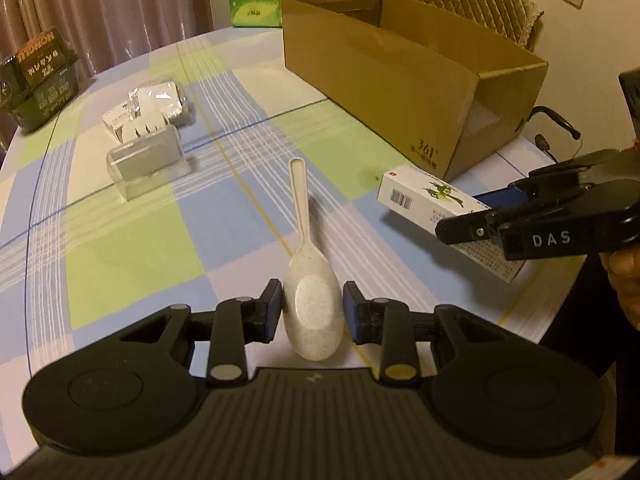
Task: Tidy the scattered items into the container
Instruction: 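Lift the spoon with the left gripper while the right carries the ointment box, then lower the ointment box and spoon into the cardboard box and open both grippers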
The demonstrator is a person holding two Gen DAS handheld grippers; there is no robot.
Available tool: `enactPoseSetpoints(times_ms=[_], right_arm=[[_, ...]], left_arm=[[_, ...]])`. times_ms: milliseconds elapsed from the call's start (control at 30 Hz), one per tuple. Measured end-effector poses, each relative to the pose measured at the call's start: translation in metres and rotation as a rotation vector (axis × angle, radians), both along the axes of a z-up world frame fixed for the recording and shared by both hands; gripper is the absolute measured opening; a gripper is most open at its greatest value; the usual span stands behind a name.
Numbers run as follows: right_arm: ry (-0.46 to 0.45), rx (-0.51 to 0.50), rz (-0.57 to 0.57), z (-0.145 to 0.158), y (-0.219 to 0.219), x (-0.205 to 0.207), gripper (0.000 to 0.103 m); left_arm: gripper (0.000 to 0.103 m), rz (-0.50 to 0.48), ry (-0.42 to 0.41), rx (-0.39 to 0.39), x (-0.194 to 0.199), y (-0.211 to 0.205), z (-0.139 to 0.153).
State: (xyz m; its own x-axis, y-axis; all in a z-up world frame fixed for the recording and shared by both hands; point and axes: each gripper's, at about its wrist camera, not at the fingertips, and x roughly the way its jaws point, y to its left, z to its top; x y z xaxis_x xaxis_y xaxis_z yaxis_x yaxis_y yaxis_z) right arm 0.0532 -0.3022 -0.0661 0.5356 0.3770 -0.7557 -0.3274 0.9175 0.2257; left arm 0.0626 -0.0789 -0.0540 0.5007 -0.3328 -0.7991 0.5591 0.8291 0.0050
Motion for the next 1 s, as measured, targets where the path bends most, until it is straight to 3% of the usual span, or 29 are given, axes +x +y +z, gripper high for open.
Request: enactPoseSetpoints(times_ms=[267,600,1000], right_arm=[[-0.075,0.004,0.008,0.027,0.005,0.002,0.035],[-0.235,0.013,-0.017,0.081,-0.004,0.003,0.035],[-0.33,-0.042,-0.18,0.122,-0.076,0.038,0.035]], left_arm=[[0.027,-0.002,-0.052,-0.022,0.011,-0.006,0.021],[0.027,-0.031,-0.145,-0.079,0.025,-0.03,0.07],[0.027,-0.138,-0.192,-0.15,0.052,-0.112,0.108]])
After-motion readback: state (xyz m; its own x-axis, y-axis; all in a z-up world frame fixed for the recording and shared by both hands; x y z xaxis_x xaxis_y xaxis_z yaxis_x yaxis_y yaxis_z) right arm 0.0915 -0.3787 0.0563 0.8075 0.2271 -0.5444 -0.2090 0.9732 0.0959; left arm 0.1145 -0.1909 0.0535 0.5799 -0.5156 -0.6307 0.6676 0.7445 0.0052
